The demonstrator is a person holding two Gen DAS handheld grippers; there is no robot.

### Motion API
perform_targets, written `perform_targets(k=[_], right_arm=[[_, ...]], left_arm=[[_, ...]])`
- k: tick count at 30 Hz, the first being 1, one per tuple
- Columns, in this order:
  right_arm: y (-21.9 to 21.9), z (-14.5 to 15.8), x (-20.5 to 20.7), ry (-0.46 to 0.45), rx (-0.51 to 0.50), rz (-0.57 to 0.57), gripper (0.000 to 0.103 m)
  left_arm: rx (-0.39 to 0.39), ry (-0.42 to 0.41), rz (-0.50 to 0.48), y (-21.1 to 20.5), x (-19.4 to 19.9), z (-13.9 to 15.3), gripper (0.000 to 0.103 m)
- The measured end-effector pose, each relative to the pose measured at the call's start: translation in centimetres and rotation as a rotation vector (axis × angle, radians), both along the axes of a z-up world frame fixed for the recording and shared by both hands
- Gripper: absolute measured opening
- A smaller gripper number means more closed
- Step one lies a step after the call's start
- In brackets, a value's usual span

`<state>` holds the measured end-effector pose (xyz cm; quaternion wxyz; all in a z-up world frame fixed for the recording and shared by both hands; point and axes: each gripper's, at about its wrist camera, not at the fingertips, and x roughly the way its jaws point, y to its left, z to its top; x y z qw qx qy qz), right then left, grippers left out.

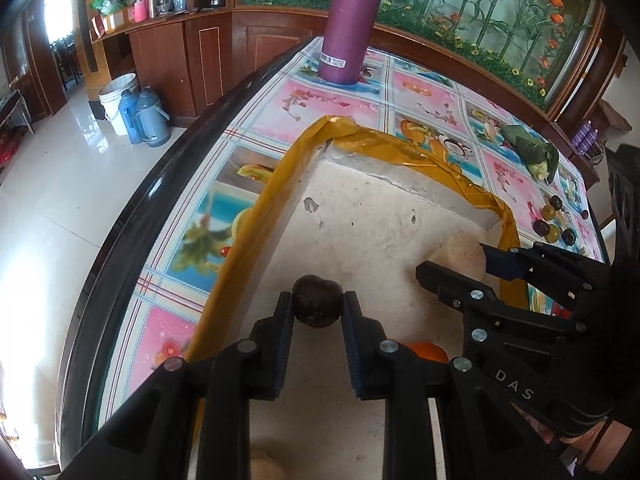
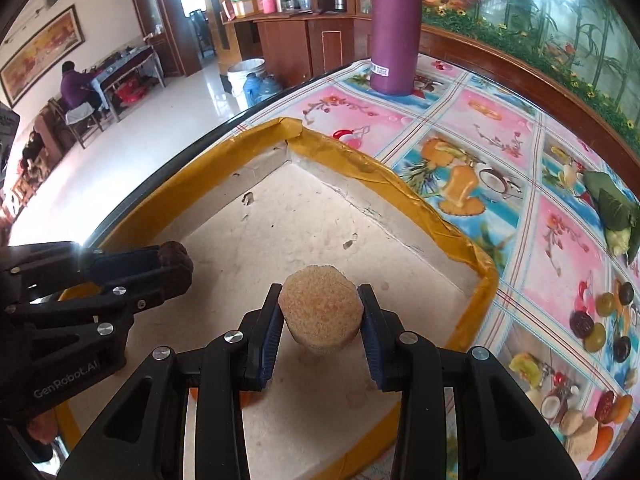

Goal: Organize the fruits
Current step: 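Carry the dark fruit and tan ball into the tray while opening both tools, then lift both open tools out of the tray back over the table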

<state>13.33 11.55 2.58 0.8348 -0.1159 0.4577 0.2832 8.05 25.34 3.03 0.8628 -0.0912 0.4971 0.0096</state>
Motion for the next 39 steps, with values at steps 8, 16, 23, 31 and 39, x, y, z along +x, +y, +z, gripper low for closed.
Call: perform_targets(k=[8, 16, 23, 31, 39], right_arm=[[0.5, -1.2, 0.4, 0.01, -0.029, 0.011, 0.035], [-0.1, -0.9, -0.1, 0.001, -0.033, -0.008, 0.039], [-1.7, 0.1, -1.1, 0.019, 0.012, -0.049, 0.04], [-3.9, 2.0, -4.2, 0.007, 0.053, -0.087, 0.044], [-7.6, 3.4, -8.7, -0.038, 0.056, -0.146, 0.06]], left_arm=[[-0.004, 0.034, -0.011, -0.1, 0.3, -0.7, 0.027], [0.034, 0.039, -0.003, -0.1, -0.7, -0.5, 0.028], [0.056, 0.034, 0.017, 0.1, -3.0, -0.3, 0.036], [0.08, -0.019, 0.052, -0.4, -5.8, 1.2, 0.057], [0.087, -0.087, 0.034, -3.2, -8.3, 3.2, 0.067]])
